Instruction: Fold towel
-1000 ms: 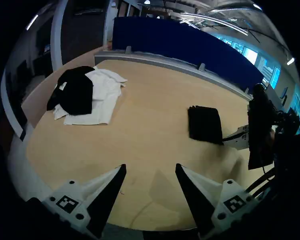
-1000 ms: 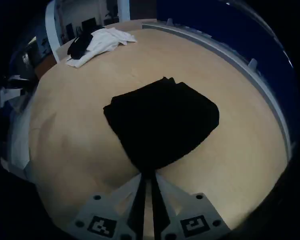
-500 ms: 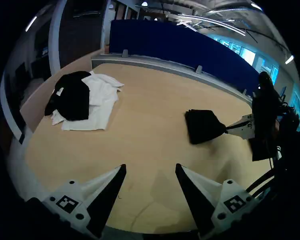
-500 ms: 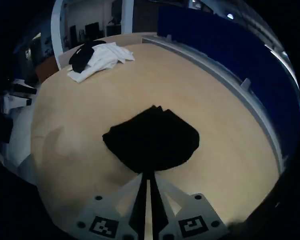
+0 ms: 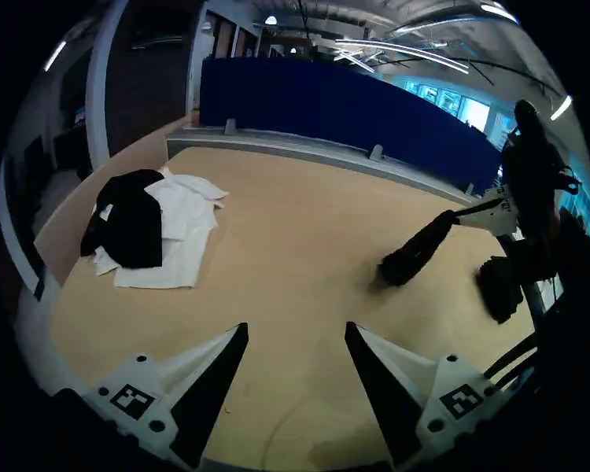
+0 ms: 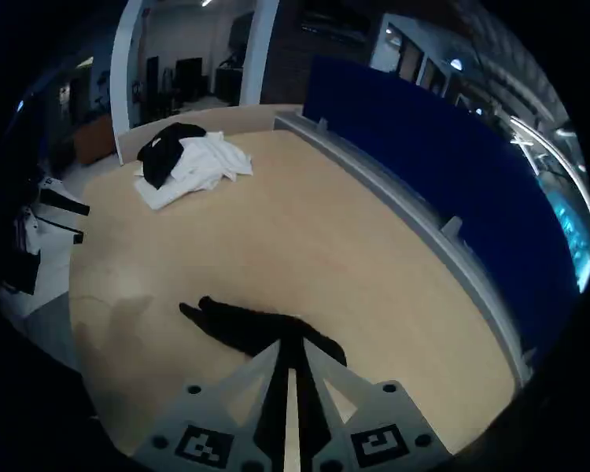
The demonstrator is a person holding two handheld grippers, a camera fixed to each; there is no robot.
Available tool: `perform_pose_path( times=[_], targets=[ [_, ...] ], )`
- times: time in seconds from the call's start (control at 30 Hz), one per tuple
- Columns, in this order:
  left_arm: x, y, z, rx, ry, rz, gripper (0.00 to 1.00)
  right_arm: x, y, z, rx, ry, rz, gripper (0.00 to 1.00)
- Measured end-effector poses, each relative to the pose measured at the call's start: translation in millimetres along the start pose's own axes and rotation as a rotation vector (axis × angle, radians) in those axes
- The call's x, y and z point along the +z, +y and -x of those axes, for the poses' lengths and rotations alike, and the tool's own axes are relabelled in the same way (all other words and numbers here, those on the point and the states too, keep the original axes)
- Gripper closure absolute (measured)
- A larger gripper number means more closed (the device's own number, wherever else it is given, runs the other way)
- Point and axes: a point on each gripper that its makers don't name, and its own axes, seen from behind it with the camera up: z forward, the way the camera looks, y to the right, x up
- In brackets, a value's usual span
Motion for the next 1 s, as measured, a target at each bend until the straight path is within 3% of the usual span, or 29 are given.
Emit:
perform_pose_path(
  times=[0.3,0.73,1.0],
  targets=[
    [-1.0,13.6,-14,0.029,0.020,0.024,0.09,-38.2,37,-8,0.006,0.019,0.064,0.95],
    [-3.2,32.7,-24,0.066,0.027,0.051,0.09,-76.8,82,7,0.018,0.011,0.127,0.95],
    [-5.0,37.7,-25,0.076,0.026,0.055,0.09,-98.5,105,26,0.036,-0.001,0.151,0.95]
  ],
)
